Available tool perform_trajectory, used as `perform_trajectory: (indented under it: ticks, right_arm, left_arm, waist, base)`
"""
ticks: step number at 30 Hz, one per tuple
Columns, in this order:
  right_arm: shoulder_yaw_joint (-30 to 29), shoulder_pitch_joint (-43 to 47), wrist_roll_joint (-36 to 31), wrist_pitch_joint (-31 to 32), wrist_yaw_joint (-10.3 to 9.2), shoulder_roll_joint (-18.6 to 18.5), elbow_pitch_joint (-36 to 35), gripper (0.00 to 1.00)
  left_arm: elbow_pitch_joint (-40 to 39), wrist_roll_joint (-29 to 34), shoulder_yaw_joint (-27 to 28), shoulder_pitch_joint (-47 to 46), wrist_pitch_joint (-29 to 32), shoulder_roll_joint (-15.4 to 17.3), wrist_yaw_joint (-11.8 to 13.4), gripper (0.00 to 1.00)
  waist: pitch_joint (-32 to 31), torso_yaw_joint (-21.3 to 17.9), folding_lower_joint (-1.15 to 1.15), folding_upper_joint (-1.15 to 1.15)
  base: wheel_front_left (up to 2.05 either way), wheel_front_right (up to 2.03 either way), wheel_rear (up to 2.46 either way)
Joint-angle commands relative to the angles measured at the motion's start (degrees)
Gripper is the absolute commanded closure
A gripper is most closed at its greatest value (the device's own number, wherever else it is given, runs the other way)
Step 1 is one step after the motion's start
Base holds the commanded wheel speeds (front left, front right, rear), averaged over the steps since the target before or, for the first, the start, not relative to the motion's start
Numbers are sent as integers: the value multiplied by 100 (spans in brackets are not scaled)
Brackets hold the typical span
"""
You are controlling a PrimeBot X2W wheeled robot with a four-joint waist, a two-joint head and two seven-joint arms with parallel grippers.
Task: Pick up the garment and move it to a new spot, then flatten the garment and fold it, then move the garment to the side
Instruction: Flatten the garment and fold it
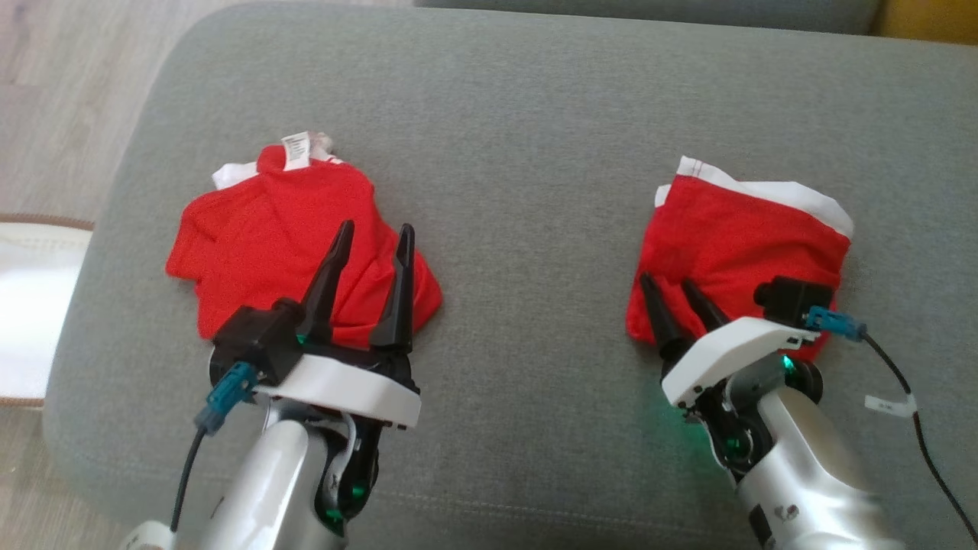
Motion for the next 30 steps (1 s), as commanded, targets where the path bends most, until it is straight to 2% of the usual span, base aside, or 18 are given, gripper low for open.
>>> perform_trajectory:
  ticks: [1, 4, 10, 15, 22, 28, 30]
  right_arm:
    - [144, -211, 2, -103, 23, -3, -106, 0]
    - [88, -262, -90, -298, 23, -3, -192, 0]
    - [-310, -261, -680, -587, 23, -15, -617, 0]
    - [-809, -30, -1600, -673, 23, -174, -1392, 0]
    - [-1537, 596, -2647, -741, 23, -105, -2525, 0]
    - [-1887, 1106, -3062, -976, 23, -13, -3097, 0]
    - [-1893, 1242, -2938, -1040, 23, -7, -3138, 0]
  left_arm:
    - [-190, -22, 207, -140, -29, 54, 30, 0]
    - [-181, 0, 245, -145, -29, 54, 19, 0]
    - [-217, 40, 339, -148, -29, 54, 5, 0]
    - [-291, 62, 363, -234, -29, 54, -8, 0]
    - [-377, 20, 272, -388, -29, 54, 14, 0]
    - [-389, 42, 163, -390, -29, 54, -19, 0]
    - [-363, 149, 142, -358, -29, 54, -35, 0]
  waist:
    - [-12, -85, 0, 0]
    - [-71, -211, 0, 0]
    - [-174, -496, 0, 0]
    - [-210, -768, 0, 0]
    - [-204, -1019, 0, 0]
    - [-185, -1165, 0, 0]
    - [-180, -1198, 0, 0]
  base:
    - [0, 0, 0]
    - [0, 0, 0]
    - [0, 0, 0]
    - [0, 0, 0]
    - [0, 0, 0]
    - [0, 0, 0]
    - [0, 0, 0]
